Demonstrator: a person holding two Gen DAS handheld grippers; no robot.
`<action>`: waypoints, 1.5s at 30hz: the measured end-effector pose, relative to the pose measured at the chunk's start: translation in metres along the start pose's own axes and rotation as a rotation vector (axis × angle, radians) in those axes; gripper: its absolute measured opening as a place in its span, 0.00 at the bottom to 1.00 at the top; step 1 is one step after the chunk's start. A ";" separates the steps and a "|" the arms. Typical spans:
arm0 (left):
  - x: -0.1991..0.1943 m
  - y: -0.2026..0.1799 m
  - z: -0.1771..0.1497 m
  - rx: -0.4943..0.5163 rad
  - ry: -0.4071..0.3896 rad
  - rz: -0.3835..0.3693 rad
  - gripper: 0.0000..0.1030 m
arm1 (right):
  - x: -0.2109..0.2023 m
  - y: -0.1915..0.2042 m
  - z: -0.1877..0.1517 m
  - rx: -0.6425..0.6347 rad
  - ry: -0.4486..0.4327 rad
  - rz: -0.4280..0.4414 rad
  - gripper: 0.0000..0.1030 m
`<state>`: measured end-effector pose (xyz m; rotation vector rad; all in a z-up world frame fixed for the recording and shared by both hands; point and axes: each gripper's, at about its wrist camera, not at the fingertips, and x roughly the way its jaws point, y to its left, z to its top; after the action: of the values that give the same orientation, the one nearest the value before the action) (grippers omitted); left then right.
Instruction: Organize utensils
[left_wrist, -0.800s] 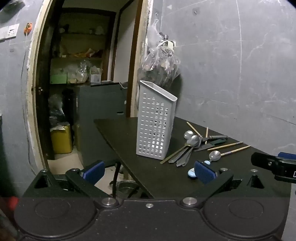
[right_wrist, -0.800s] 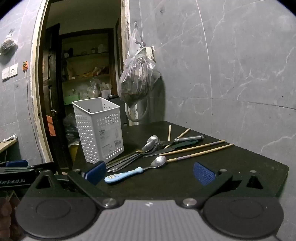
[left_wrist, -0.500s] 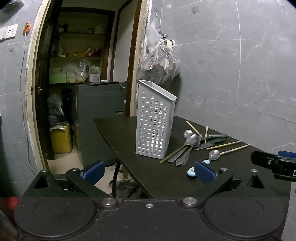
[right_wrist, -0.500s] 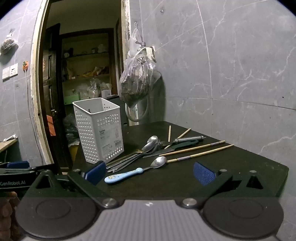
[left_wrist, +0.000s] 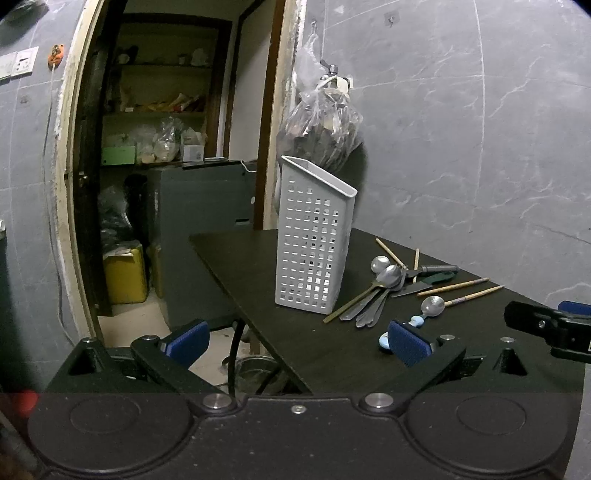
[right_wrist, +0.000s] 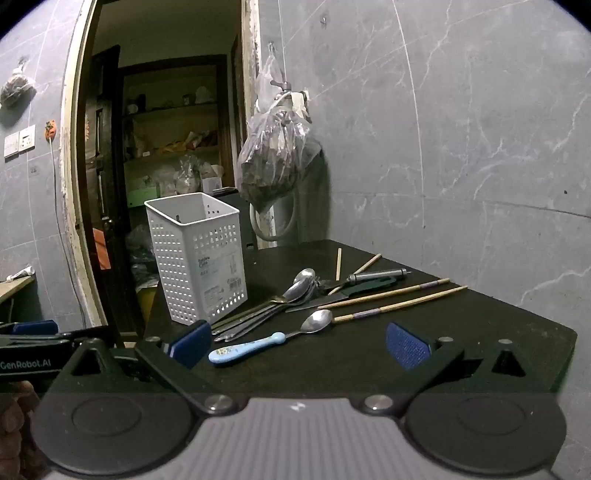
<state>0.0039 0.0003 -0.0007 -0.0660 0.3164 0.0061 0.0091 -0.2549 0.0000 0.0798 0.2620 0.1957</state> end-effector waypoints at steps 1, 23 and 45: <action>0.000 0.000 0.000 -0.001 0.000 0.000 1.00 | 0.000 0.000 0.000 0.001 0.001 0.000 1.00; 0.004 -0.001 -0.005 0.003 0.013 0.003 0.99 | 0.002 -0.002 -0.006 0.009 0.008 -0.005 1.00; 0.008 -0.002 -0.007 0.007 0.035 -0.003 1.00 | 0.003 -0.002 -0.007 0.011 0.017 -0.006 1.00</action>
<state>0.0093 -0.0020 -0.0096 -0.0599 0.3516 0.0010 0.0107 -0.2553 -0.0076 0.0877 0.2806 0.1886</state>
